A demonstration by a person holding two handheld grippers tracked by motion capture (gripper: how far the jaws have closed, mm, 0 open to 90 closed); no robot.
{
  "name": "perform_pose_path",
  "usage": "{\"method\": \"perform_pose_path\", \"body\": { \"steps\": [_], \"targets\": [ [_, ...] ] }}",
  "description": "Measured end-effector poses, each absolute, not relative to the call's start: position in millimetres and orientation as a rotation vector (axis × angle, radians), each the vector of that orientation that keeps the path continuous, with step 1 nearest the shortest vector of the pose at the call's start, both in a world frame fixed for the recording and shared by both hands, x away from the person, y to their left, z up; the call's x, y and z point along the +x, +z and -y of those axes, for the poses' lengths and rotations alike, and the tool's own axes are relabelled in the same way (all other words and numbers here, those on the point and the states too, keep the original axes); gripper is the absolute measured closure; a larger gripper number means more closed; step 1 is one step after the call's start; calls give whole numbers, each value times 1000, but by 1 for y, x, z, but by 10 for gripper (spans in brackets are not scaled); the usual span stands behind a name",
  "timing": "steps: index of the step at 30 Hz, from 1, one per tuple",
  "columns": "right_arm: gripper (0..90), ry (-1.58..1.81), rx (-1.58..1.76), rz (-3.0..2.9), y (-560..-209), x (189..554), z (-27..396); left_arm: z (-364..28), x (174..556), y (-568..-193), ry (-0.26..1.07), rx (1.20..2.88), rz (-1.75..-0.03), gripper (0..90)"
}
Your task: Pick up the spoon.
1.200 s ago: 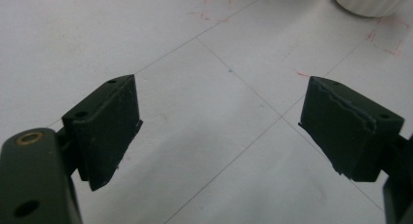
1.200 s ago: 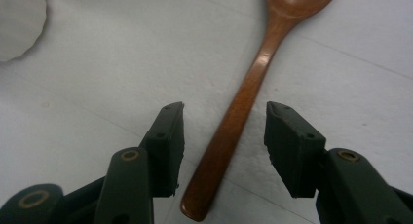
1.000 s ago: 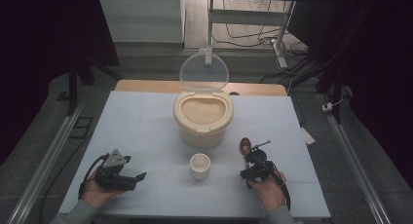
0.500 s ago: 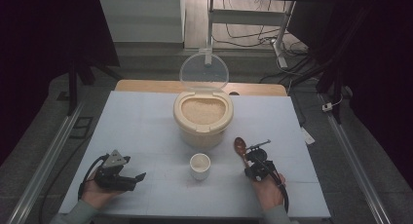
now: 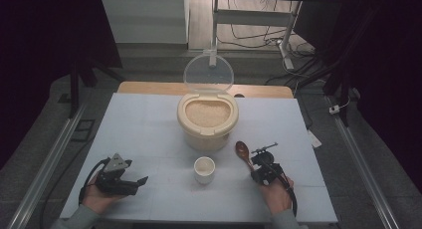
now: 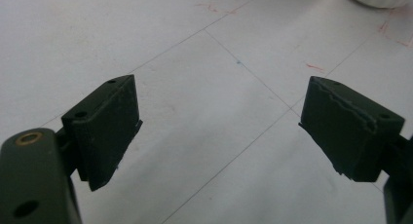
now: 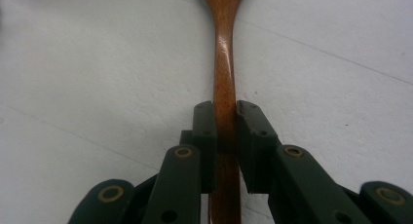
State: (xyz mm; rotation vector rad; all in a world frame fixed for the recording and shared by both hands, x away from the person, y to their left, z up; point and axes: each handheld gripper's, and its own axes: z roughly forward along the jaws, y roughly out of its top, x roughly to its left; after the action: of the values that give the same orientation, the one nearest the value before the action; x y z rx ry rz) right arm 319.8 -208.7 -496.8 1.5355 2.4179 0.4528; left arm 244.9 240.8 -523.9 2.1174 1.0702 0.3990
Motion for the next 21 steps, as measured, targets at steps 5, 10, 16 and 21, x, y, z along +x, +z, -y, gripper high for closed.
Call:
{"method": "perform_pose_path", "body": {
  "steps": [5, 10, 16, 21],
  "targets": [
    [794, 536, 1528, -2414, -490, 319, 219, -241, 245, -525, 401, 2120, -1073, 142],
    [794, 579, 1518, -2430, -487, 318, 224, -241, 245, -525, 403, 2120, -1077, 142],
    [793, 651, 1437, -2471, -477, 314, 236, -241, 246, -526, 407, 2122, -1084, 143],
    [793, 682, 1361, -2503, -471, 311, 243, -241, 246, -526, 418, 2121, -1091, 143]
  ]
}}
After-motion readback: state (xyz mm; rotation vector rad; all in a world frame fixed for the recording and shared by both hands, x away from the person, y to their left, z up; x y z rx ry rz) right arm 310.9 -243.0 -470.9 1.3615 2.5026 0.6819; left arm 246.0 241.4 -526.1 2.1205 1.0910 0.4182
